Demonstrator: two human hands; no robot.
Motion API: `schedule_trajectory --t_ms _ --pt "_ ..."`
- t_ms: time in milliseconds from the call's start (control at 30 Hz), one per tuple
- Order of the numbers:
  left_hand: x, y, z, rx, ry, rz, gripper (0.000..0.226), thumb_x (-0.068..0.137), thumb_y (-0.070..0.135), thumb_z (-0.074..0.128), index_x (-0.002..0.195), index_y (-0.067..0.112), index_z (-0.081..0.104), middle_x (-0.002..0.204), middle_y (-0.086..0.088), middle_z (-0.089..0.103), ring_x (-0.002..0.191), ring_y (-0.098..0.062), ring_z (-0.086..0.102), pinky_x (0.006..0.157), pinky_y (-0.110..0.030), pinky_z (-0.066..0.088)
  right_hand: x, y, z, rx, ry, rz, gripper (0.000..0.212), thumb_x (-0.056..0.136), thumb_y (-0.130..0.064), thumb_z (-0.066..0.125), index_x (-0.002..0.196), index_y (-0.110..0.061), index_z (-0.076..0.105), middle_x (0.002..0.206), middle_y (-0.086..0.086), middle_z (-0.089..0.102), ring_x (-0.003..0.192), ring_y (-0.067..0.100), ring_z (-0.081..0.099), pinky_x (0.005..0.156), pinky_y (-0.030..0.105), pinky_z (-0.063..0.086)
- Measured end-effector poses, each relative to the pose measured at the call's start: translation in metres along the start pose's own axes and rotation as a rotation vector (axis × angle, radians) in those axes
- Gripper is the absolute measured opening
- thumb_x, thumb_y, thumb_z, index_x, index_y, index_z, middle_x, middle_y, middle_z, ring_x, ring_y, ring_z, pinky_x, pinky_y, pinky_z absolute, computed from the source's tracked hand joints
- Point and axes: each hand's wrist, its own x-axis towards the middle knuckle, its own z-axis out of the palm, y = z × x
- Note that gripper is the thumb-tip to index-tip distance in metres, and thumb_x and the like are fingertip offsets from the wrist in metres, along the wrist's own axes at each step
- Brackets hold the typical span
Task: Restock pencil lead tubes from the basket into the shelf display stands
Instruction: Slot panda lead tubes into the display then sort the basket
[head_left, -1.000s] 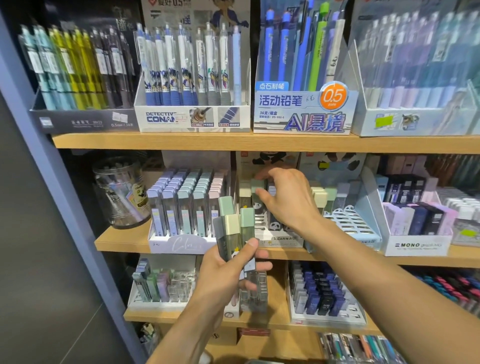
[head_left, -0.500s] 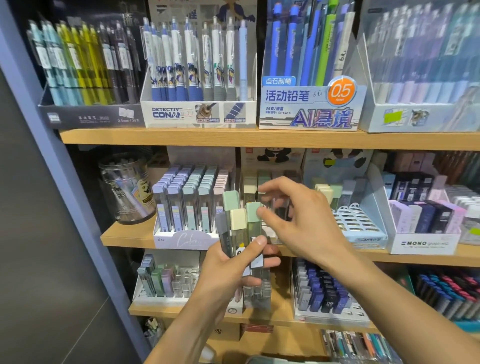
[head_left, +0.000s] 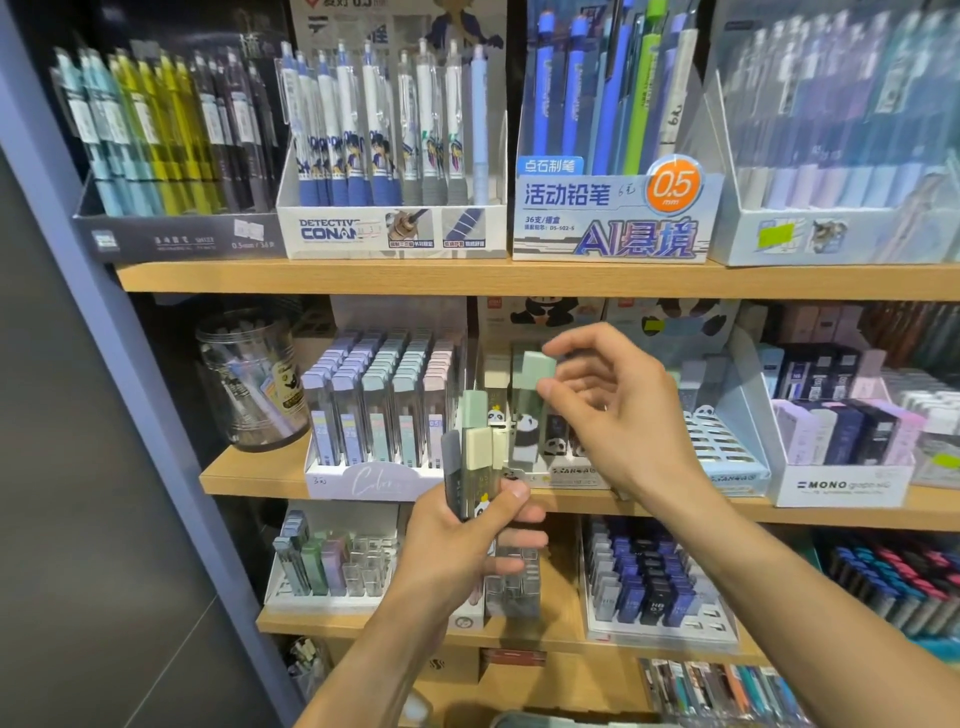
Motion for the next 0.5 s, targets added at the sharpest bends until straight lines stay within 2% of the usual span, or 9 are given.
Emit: schedule_trajectory --t_ms 133,200,267,367,500 --pt "0.003 -0.006 -0.001 0.075 0.012 0.005 0.024 0.094 0.031 0.074 0.101 0.008 0.073 0.073 -0.010 0.074 0.059 -0.022 0.066 0.047 -0.030 0.050 0.009 0.004 0.007 -0.189 0.003 -0.162 0.021 0.092 -0.013 0.073 0.108 -0.022 0.065 0.089 -0.010 0.067 0.082 0.007 0.066 0.073 0.024 0.056" --pt "0.003 -0.007 -0.003 0.117 0.015 0.015 0.026 0.094 0.034 0.074 0.083 0.010 0.070 0.060 -0.008 0.063 0.050 -0.023 0.056 0.043 -0.028 0.042 0.012 0.009 0.012 -0.261 -0.009 -0.224 0.020 0.092 -0.012 0.072 0.108 -0.021 0.064 0.087 -0.010 0.065 0.079 0.006 0.064 0.071 0.024 0.054" --pt "0.002 -0.007 -0.003 0.147 0.020 0.009 0.038 0.095 0.038 0.073 0.068 0.013 0.061 0.053 -0.005 0.051 0.045 -0.021 0.047 0.040 -0.025 0.034 0.015 0.014 0.016 -0.328 -0.020 -0.269 0.020 0.092 -0.013 0.072 0.108 -0.021 0.062 0.087 -0.009 0.064 0.082 0.009 0.061 0.072 0.030 0.053" --pt "0.002 -0.005 -0.004 0.129 0.012 -0.021 0.043 0.094 0.043 0.073 0.067 0.017 0.051 0.053 0.001 0.041 0.044 -0.014 0.036 0.042 -0.024 0.022 0.017 0.021 0.020 -0.399 -0.057 -0.280 0.020 0.093 -0.016 0.070 0.110 -0.022 0.062 0.092 -0.008 0.063 0.095 0.015 0.055 0.077 0.039 0.051" --pt "0.002 -0.005 -0.005 0.069 0.006 -0.050 0.040 0.092 0.044 0.074 0.066 0.022 0.053 0.056 0.002 0.035 0.046 -0.011 0.029 0.042 -0.023 0.017 0.016 0.026 0.021 -0.388 -0.041 -0.245 0.020 0.094 -0.018 0.070 0.111 -0.024 0.062 0.093 -0.010 0.064 0.097 0.015 0.052 0.078 0.038 0.048"
